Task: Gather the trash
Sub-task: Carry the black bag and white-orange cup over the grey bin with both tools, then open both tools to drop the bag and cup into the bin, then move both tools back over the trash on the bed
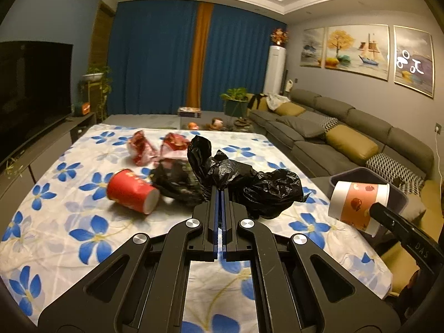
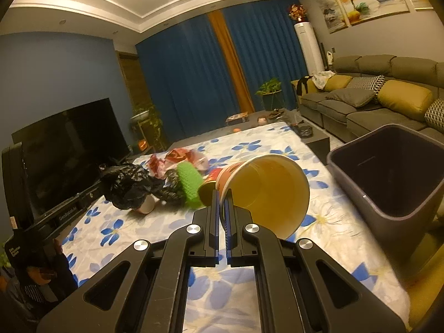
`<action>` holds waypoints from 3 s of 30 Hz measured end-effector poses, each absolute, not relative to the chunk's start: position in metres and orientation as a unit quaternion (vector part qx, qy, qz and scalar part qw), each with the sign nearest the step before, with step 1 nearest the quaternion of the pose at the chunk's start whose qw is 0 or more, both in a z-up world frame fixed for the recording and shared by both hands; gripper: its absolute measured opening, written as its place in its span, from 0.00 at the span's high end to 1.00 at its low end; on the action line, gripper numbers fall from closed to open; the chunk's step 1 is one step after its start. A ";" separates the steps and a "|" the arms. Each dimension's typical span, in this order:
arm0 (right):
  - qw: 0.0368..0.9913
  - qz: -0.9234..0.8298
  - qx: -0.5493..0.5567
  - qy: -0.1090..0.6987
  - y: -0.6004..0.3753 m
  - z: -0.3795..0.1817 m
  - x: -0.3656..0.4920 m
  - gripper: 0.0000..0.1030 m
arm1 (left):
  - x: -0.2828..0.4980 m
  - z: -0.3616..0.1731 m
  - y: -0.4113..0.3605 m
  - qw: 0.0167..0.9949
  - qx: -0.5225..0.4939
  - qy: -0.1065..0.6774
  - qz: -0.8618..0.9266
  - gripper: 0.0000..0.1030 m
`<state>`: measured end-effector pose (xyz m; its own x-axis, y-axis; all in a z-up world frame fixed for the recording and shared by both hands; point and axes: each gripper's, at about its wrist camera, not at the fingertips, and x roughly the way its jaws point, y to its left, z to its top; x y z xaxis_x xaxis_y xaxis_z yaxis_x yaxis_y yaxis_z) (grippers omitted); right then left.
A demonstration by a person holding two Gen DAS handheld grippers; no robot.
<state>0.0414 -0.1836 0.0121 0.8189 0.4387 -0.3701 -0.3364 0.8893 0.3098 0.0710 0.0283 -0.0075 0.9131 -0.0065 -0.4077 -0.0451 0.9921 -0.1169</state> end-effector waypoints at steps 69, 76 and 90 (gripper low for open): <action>0.976 0.009 0.150 0.159 -0.349 0.023 0.094 0.96 | 0.226 -0.037 -0.252 0.950 0.014 0.229 -0.212 0.46; 0.974 0.015 0.150 0.169 -0.344 0.022 0.103 0.96 | 0.218 -0.030 -0.210 0.960 -0.017 0.216 -0.178 0.31; 0.974 0.000 0.139 0.178 -0.339 0.020 0.107 0.53 | 0.176 -0.034 -0.113 0.975 -0.042 0.211 -0.047 0.22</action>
